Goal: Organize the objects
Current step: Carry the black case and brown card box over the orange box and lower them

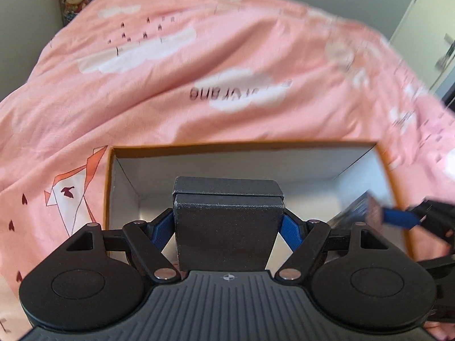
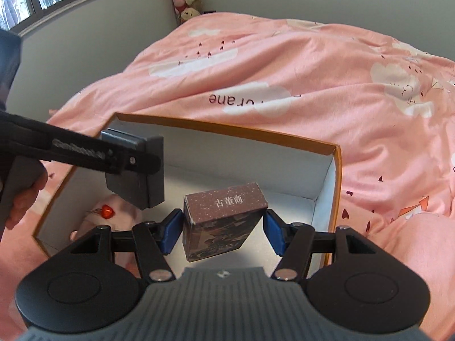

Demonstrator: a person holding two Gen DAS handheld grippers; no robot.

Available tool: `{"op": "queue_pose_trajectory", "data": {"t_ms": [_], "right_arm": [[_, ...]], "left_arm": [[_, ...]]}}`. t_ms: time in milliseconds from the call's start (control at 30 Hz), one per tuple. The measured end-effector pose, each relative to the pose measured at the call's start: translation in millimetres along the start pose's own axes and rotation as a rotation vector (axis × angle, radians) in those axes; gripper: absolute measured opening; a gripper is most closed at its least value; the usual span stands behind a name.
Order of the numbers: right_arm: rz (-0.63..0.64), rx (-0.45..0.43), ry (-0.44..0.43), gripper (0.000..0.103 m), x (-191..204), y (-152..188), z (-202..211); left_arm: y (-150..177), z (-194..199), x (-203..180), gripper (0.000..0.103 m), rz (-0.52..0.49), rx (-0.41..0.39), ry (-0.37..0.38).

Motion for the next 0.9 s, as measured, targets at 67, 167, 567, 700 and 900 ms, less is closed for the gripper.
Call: {"op": "queue_pose_trajectory", "data": {"t_ms": [67,167,567,700,900], "right_arm": [[0.008,0.02,0.002,0.063,-4,-2,-10],[0.004,0.05,-0.024,0.063,-8,-5,-24],[-0.031,0.086,-0.081,0.064,-12,-16,-60],[-0.044,0.077,-0.086,0.064,-14,-20,-64],[-0.07,0.067,-0.085,0.063,-16,-25,-69]], "left_arm": [[0,-10,-1,0.088,-0.025,0.036,-0.036],[1,-25,-3,0.088,-0.053,0.082,-0.075],[-1,-61,-1,0.092,-0.069,0.093,-0.166],[-3,-59,-2,0.093,-0.102,0.048,-0.159],[-6,-48,0,0.092,-0.084,0.008,-0.108]]}}
Point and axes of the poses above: each gripper's, at about its wrist camera, not at the fingertips, and z roughly against the way its jaws point, x to its left, y to its underside, the point moved 4 cm from there along -z, roughly the way its jaws point, and after that the axes turned 3 degrees about z, right-handed, at the moved point
